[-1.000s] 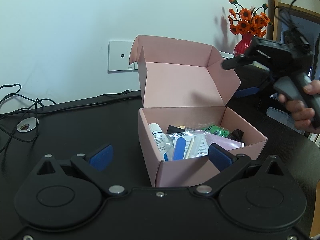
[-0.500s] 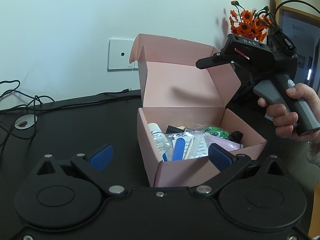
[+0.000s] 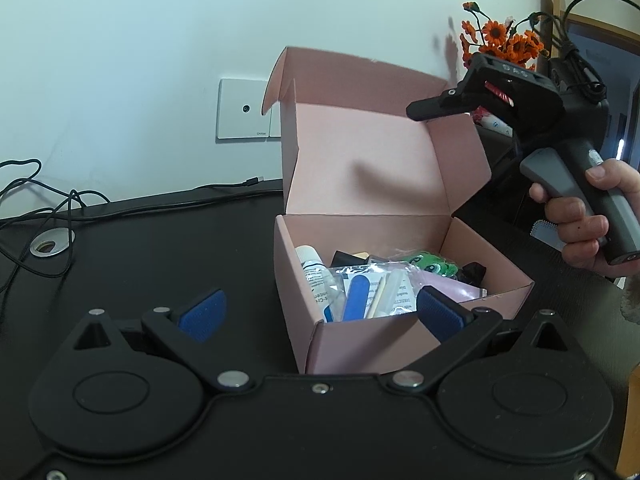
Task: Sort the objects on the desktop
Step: 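Push the pink box lid down over the box with the right gripper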
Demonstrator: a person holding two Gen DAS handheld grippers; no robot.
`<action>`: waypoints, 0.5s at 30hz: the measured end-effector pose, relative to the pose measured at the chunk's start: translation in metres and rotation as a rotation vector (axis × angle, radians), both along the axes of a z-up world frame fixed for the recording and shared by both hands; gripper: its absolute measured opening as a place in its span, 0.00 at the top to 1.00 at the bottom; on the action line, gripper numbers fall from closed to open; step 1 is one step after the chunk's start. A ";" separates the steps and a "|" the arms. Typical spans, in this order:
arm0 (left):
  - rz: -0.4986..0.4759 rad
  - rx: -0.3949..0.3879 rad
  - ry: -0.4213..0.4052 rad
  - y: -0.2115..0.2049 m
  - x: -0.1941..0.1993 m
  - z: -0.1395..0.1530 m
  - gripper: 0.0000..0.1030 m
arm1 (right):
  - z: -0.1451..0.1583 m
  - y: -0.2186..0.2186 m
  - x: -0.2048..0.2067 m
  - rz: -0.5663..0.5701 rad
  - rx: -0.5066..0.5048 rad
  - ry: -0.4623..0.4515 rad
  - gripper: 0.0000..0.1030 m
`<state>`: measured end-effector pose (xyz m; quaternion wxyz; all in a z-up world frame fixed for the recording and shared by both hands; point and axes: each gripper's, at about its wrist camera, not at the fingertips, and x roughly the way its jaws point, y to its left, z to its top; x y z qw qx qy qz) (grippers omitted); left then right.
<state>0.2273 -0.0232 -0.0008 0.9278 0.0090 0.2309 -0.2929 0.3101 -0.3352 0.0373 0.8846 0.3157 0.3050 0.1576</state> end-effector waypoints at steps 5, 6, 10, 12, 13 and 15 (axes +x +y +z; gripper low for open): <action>0.001 -0.001 0.002 0.001 0.000 0.000 0.00 | 0.006 0.006 -0.008 -0.001 -0.042 -0.040 0.01; 0.002 0.000 0.000 0.000 0.000 0.000 0.00 | 0.007 0.007 -0.010 0.001 -0.051 -0.042 0.01; 0.002 -0.002 0.002 0.001 0.000 0.000 0.00 | 0.007 0.009 -0.016 0.010 -0.059 -0.056 0.01; 0.001 -0.006 0.006 0.002 0.001 0.000 0.00 | 0.008 0.010 -0.020 0.017 -0.060 -0.064 0.01; 0.001 -0.007 0.007 0.002 0.001 0.000 0.00 | 0.009 0.010 -0.023 0.019 -0.063 -0.069 0.01; 0.002 -0.008 0.008 0.002 0.002 0.000 0.00 | 0.010 0.012 -0.028 0.023 -0.071 -0.081 0.01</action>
